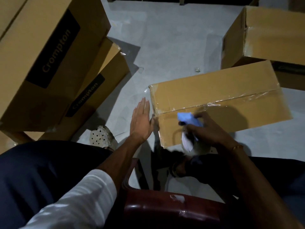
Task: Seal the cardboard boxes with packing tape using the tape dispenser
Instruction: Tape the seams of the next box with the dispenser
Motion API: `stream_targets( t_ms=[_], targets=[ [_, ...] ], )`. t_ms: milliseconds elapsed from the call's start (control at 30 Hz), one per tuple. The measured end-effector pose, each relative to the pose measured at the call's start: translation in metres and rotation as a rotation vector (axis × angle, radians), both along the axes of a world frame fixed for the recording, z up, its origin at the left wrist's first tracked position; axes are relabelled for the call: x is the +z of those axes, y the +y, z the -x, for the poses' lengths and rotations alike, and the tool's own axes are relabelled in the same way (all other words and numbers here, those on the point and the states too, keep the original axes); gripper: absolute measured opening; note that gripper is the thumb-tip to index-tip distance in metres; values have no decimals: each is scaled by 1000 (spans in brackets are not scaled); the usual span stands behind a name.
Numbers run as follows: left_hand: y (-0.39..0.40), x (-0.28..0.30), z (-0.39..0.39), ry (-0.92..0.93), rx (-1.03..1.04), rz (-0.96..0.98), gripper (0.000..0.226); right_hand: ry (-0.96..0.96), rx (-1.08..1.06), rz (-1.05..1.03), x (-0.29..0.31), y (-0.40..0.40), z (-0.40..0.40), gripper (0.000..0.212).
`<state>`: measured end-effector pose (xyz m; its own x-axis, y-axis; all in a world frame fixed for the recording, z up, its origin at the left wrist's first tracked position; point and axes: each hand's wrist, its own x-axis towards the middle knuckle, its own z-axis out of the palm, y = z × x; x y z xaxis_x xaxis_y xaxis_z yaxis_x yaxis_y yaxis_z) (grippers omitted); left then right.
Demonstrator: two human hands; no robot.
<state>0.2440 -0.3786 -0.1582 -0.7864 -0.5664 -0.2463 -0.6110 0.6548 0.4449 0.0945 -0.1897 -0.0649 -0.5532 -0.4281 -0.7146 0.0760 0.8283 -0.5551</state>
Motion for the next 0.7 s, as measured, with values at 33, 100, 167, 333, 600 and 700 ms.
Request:
stream_targets(
  t_ms=[33, 100, 167, 333, 600, 700],
  targets=[
    [4, 4, 4, 51, 129, -60, 66, -3, -116, 68, -3, -3, 0, 55],
    [17, 14, 15, 113, 319, -197, 57, -30, -306, 206, -12, -10, -1, 45],
    [31, 15, 25, 139, 391, -285, 45, -97, -458, 319, -22, -14, -5, 41],
    [59, 2, 38, 43, 528, -423, 26, -227, -626, 443, -52, -12, -9, 29],
    [20, -13, 70, 44, 691, -525, 24, -209, -663, 444, -83, -3, 5, 26],
    [-19, -7, 102, 104, 693, -545, 34, -153, -645, 397, -89, -4, 3, 31]
  ],
)
